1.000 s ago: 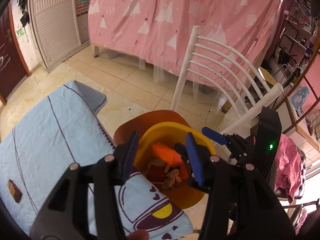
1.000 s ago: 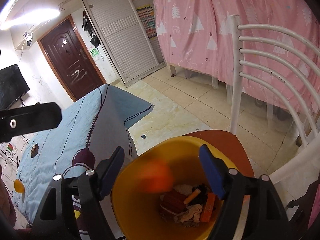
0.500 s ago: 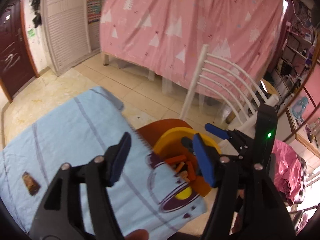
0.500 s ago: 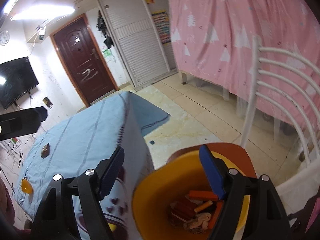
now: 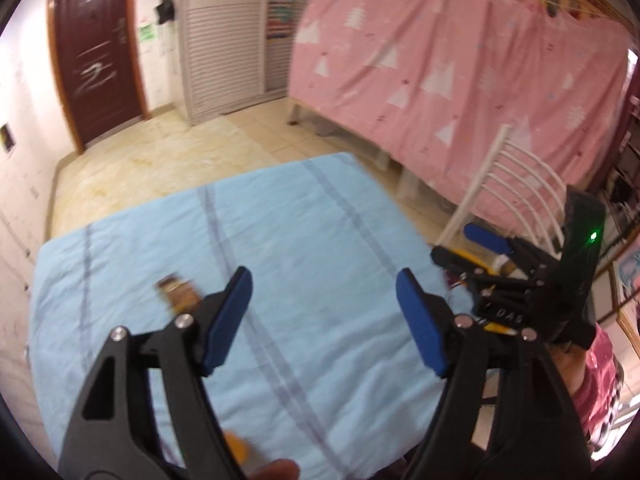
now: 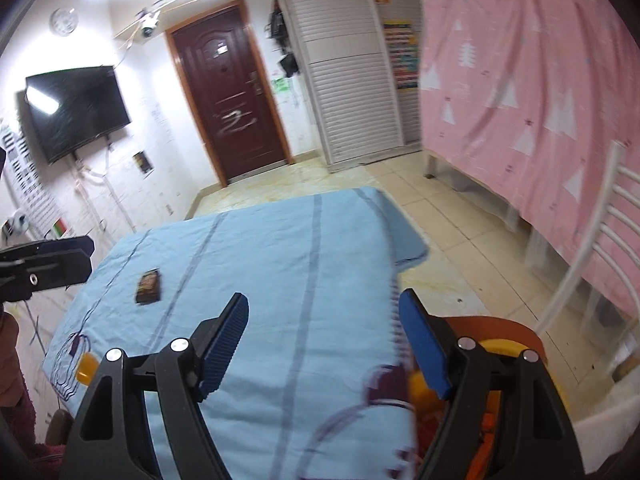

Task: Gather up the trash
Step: 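Move the left tool to the yellow round lid while the right tool approaches the snack-bar wrapper, then grasp the yellow round lid with the left tool while the right tool grasps the snack-bar wrapper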

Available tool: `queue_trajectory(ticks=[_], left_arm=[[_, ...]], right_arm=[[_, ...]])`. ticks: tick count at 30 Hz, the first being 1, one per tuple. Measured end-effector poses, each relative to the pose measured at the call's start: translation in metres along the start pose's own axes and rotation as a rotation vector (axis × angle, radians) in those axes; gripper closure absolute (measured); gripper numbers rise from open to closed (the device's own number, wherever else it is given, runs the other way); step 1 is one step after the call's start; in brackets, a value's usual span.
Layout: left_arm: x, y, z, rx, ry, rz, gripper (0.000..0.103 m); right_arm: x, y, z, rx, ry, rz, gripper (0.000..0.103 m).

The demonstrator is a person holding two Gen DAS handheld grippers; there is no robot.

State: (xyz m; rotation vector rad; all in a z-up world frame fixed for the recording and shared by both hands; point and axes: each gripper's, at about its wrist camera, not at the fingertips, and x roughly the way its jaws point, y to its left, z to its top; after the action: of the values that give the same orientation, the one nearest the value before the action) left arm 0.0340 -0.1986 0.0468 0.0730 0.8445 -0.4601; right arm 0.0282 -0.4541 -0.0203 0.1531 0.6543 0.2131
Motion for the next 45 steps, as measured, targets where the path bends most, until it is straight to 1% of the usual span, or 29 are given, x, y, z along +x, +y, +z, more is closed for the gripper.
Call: queue_trajectory(ticks=[2, 4, 5, 6, 11, 17, 22, 25, 27, 29, 30, 31, 35, 39, 43, 45], left_arm=[[-0.007, 0.017, -0.012, -0.021, 0.006, 0.002, 0.028], [-0.013, 0.029, -0.023, -0.023, 0.009, 0.025, 0.026], [-0.016, 0.033, -0.027, -0.021, 0.015, 0.024, 0.025], [-0.017, 0.037, -0.032, -0.020, 0.021, 0.015, 0.025], [-0.021, 0.051, -0.063, 0.001, 0.046, 0.045, 0.025], [-0.014, 0.061, -0.088, -0.012, 0.086, 0.060, 0.025], [-0.001, 0.070, -0.113, -0.032, 0.143, 0.045, 0.025], [0.007, 0.072, -0.123, -0.044, 0.167, 0.027, 0.031], [0.012, 0.075, -0.126, -0.058, 0.171, 0.010, 0.041], [0.012, 0.073, -0.127, -0.040, 0.158, 0.016, 0.051], [0.012, 0.072, -0.127, -0.038, 0.157, 0.012, 0.058], [0.012, 0.071, -0.127, -0.032, 0.152, 0.020, 0.063], [0.010, 0.070, -0.128, -0.025, 0.139, 0.019, 0.063], [0.007, 0.074, -0.127, -0.044, 0.136, 0.017, 0.063], [0.001, 0.083, -0.126, -0.070, 0.126, 0.026, 0.063], [-0.004, 0.090, -0.126, -0.078, 0.112, 0.035, 0.063]], right_arm=[[0.007, 0.013, 0.003, -0.018, 0.008, 0.023, 0.032], [0.013, 0.028, 0.006, -0.041, 0.016, 0.044, 0.032], [0.015, 0.033, 0.006, -0.049, 0.021, 0.052, 0.032], [0.018, 0.041, 0.007, -0.060, 0.024, 0.062, 0.032], [0.032, 0.073, 0.011, -0.111, 0.053, 0.088, 0.032], [0.046, 0.101, 0.014, -0.146, 0.081, 0.116, 0.032], [0.059, 0.121, 0.015, -0.166, 0.104, 0.140, 0.032], [0.065, 0.129, 0.017, -0.170, 0.114, 0.157, 0.032], [0.072, 0.137, 0.020, -0.176, 0.128, 0.176, 0.032], [0.076, 0.143, 0.021, -0.185, 0.139, 0.185, 0.032], [0.079, 0.147, 0.021, -0.191, 0.147, 0.194, 0.032], [0.082, 0.151, 0.022, -0.195, 0.154, 0.202, 0.032], [0.090, 0.163, 0.020, -0.216, 0.177, 0.215, 0.032], [0.101, 0.179, 0.018, -0.253, 0.206, 0.223, 0.032], [0.111, 0.191, 0.016, -0.266, 0.239, 0.250, 0.032], [0.120, 0.198, 0.017, -0.280, 0.258, 0.244, 0.032]])
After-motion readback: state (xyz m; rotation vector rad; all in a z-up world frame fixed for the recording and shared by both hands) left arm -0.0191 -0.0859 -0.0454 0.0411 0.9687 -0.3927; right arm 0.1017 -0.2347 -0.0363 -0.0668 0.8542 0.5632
